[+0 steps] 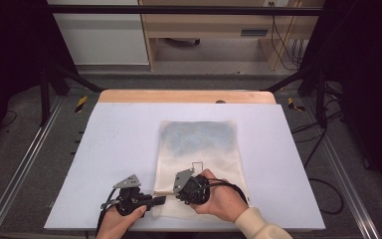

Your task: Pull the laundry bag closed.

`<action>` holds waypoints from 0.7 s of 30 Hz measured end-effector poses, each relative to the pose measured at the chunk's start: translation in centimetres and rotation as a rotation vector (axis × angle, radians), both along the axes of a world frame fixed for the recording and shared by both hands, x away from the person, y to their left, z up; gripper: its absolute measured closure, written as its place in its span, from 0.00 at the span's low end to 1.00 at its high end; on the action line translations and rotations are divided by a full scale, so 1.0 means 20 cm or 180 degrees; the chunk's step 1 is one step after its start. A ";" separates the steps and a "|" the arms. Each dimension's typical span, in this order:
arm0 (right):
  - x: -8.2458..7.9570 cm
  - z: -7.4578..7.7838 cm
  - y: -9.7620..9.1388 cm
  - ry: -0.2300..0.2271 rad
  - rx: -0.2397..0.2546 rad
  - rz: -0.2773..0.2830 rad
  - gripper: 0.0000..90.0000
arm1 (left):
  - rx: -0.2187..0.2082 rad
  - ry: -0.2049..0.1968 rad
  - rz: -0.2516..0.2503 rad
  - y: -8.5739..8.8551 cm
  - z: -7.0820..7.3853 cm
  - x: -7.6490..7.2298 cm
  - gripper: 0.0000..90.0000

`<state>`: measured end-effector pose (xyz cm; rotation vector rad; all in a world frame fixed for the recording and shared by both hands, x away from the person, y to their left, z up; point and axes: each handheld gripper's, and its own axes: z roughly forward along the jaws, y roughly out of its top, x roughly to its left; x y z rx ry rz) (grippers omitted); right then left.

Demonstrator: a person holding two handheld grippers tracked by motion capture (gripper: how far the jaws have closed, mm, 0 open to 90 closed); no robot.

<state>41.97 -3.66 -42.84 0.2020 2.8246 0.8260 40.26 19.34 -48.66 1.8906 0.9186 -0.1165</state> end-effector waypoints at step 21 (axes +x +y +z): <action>-0.01 0.01 -0.12 0.0004 -0.0032 -0.0116 0.91 | 0.0003 0.0002 0.0020 0.01 0.00 0.00 0.93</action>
